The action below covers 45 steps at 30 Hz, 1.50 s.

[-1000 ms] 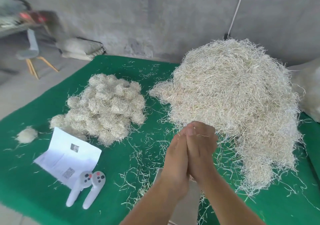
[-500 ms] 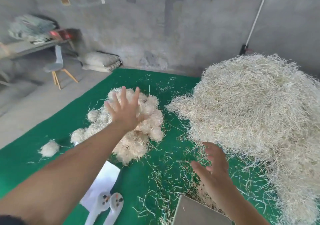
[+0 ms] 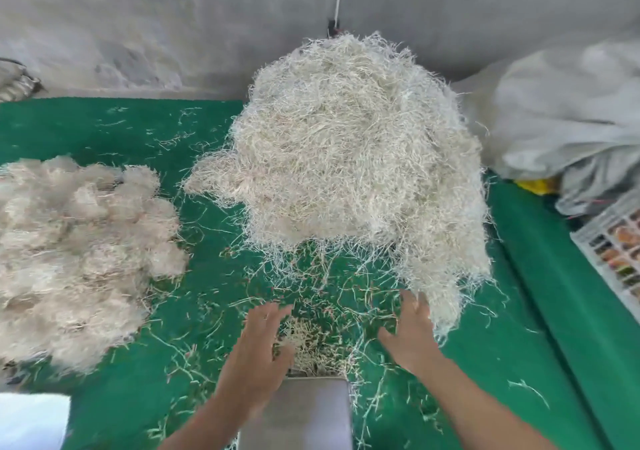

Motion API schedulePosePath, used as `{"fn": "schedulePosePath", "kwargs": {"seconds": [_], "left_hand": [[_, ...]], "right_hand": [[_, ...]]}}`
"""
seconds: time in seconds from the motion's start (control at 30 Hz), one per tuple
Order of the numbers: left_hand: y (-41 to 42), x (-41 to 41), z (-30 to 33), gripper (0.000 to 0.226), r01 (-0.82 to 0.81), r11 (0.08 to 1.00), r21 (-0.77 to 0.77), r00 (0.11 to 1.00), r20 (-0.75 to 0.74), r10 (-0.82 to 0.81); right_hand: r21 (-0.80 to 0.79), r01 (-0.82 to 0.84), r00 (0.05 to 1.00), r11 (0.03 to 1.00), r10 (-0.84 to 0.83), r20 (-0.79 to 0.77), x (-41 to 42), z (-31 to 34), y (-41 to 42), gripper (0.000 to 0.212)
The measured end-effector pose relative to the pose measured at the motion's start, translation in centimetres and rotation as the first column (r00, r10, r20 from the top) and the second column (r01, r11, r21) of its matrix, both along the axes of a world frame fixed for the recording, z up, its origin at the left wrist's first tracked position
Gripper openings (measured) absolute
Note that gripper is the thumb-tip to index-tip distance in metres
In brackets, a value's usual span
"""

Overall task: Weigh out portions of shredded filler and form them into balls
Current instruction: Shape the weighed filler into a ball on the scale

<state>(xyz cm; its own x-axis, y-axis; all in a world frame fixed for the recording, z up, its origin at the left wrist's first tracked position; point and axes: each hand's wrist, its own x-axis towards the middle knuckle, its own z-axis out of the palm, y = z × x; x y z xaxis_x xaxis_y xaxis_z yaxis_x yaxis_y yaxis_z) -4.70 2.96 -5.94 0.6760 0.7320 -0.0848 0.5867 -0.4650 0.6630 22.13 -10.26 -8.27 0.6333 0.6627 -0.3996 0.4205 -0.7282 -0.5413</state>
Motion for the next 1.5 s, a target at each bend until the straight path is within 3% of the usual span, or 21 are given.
{"fn": "schedulePosePath", "kwargs": {"seconds": [0.2, 0.3, 0.4, 0.5, 0.57, 0.63, 0.73, 0.8, 0.87, 0.9, 0.97, 1.0, 1.07, 1.13, 1.17, 1.2, 1.27, 1.3, 1.4, 1.5], "left_hand": [[-3.7, 4.5, -2.3, 0.060, 0.080, 0.986, -0.146, 0.992, -0.087, -0.093], [-3.2, 5.7, -1.8, 0.059, 0.059, 0.982, -0.177, 0.990, -0.117, -0.080], [-2.4, 6.7, -1.4, 0.057, 0.029, 0.982, -0.187, 0.993, -0.109, -0.050], [-1.8, 7.9, -1.2, 0.056, -0.019, 0.972, -0.236, 0.996, -0.091, -0.003], [-1.6, 8.9, -1.2, 0.054, -0.028, 0.966, -0.256, 0.997, -0.074, 0.009], [-1.7, 10.3, -1.3, 0.053, -0.032, 0.954, -0.299, 0.999, -0.035, 0.023], [-1.8, 12.5, -0.5, 0.061, -0.067, 0.860, -0.506, 0.990, 0.075, 0.121], [-1.6, 14.0, 0.6, 0.082, -0.053, 0.695, -0.717, 0.947, 0.184, 0.262], [-1.8, 15.6, 1.7, 0.092, -0.013, 0.582, -0.813, 0.882, 0.265, 0.390], [-1.9, 16.0, 2.0, 0.088, -0.024, 0.549, -0.836, 0.860, 0.263, 0.437], [-1.8, 16.0, 2.2, 0.046, -0.046, 0.518, -0.854, 0.879, 0.212, 0.428], [-1.8, 15.6, 2.6, 0.022, -0.069, 0.543, -0.837, 0.915, 0.164, 0.368], [-2.0, 14.9, 3.1, 0.028, -0.075, 0.639, -0.765, 0.955, 0.129, 0.266], [-1.6, 14.1, 2.9, 0.026, -0.137, 0.627, -0.767, 0.918, 0.140, 0.372], [-1.5, 13.7, 3.2, 0.026, -0.170, 0.507, -0.845, 0.869, 0.113, 0.481], [-1.6, 13.1, 3.5, 0.028, -0.120, 0.450, -0.885, 0.845, 0.147, 0.515], [-1.2, 11.6, 4.0, 0.032, -0.029, 0.304, -0.952, 0.818, 0.152, 0.555], [-0.8, 11.1, 4.5, 0.030, 0.016, 0.305, -0.952, 0.843, 0.177, 0.508], [1.1, 9.9, 5.8, 0.029, -0.027, 0.465, -0.885, 0.919, 0.161, 0.360], [1.2, 9.4, 7.4, 0.033, -0.033, 0.554, -0.832, 0.909, 0.206, 0.362]], "right_hand": [[-0.089, 0.169, 0.971, 0.982, -0.182, -0.157, 8.8, -3.6, -1.0, 0.128], [-0.046, 0.216, 0.947, 0.975, -0.221, -0.231, 11.1, -4.5, 0.1, 0.137], [-0.171, 0.243, 0.948, 0.955, -0.271, -0.165, 12.0, -5.6, 1.1, 0.136], [-0.299, 0.194, 0.974, 0.934, -0.220, -0.057, 11.3, -5.9, 1.8, 0.098], [-0.260, 0.176, 0.984, 0.949, -0.176, 0.022, 10.3, -5.3, 2.1, 0.053], [-0.183, 0.128, 0.989, 0.975, -0.139, -0.049, 8.6, -4.5, 2.3, 0.028], [0.086, 0.123, 0.948, 0.989, -0.091, -0.306, 3.9, -1.9, 2.4, 0.036], [0.214, -0.044, 0.965, 0.976, 0.098, -0.245, 0.6, -0.1, 2.2, 0.044], [0.201, -0.228, 0.958, 0.952, 0.257, -0.129, -1.8, 0.8, 1.5, 0.039], [0.186, -0.269, 0.955, 0.945, 0.286, -0.074, -2.6, 1.0, 1.1, 0.031], [0.197, -0.264, 0.957, 0.944, 0.282, -0.070, -3.2, 1.6, 0.3, 0.020], [0.231, -0.269, 0.951, 0.935, 0.296, -0.086, -3.2, 2.1, 0.0, 0.030], [0.333, -0.235, 0.944, 0.913, 0.296, -0.147, -2.9, 3.1, -1.0, 0.059], [0.422, -0.072, 0.947, 0.904, 0.195, -0.256, -2.0, 3.8, -1.8, 0.089], [0.435, -0.010, 0.950, 0.900, 0.144, -0.276, -1.1, 3.9, -2.1, 0.106], [0.435, -0.001, 0.959, 0.901, 0.124, -0.255, -0.2, 4.2, -2.3, 0.114], [0.392, -0.119, 0.968, 0.912, 0.194, -0.158, 1.6, 4.8, -1.8, 0.109], [0.345, -0.196, 0.962, 0.918, 0.249, -0.114, 2.2, 4.9, -1.3, 0.105], [0.162, -0.378, 0.926, 0.912, 0.370, 0.077, 3.1, 4.7, 0.4, 0.092], [0.237, -0.393, 0.893, 0.888, 0.308, 0.329, 1.6, 5.3, 1.7, 0.036]]}}
